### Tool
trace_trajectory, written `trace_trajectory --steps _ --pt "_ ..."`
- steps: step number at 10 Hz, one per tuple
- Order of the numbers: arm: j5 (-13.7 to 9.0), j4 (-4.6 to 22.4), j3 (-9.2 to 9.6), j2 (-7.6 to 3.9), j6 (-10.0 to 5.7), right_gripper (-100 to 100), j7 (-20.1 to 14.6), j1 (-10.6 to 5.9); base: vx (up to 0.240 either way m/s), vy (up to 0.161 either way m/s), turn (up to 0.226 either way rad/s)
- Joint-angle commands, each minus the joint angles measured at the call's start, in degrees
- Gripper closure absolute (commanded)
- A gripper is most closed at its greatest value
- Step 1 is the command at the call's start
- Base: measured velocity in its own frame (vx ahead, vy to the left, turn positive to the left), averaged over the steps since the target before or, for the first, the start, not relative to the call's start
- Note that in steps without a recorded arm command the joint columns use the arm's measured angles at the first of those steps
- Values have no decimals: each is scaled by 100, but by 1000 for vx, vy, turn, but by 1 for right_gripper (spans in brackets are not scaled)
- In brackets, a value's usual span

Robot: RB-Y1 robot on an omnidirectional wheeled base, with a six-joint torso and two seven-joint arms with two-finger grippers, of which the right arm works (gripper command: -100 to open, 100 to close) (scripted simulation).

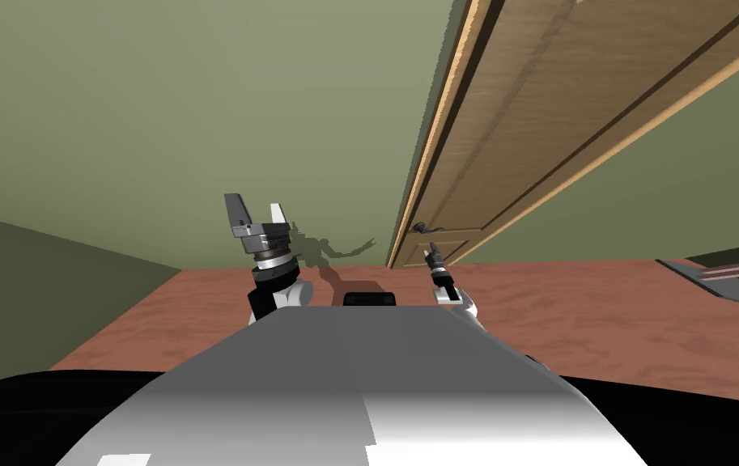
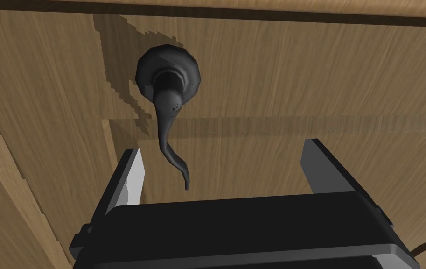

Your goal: Pull the door open

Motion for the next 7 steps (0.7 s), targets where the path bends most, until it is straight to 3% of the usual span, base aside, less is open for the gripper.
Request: trace_trajectory --steps 1,6,7 --pt "-16 205 -2 -55 -57 -100 -24 -55 60 -79 80" --pt "-70 846 -8 -234 -202 -100 -92 -237 54 -92 93" --pt "-60 886 -5 -200 -225 -100 -72 -290 22 -47 21"
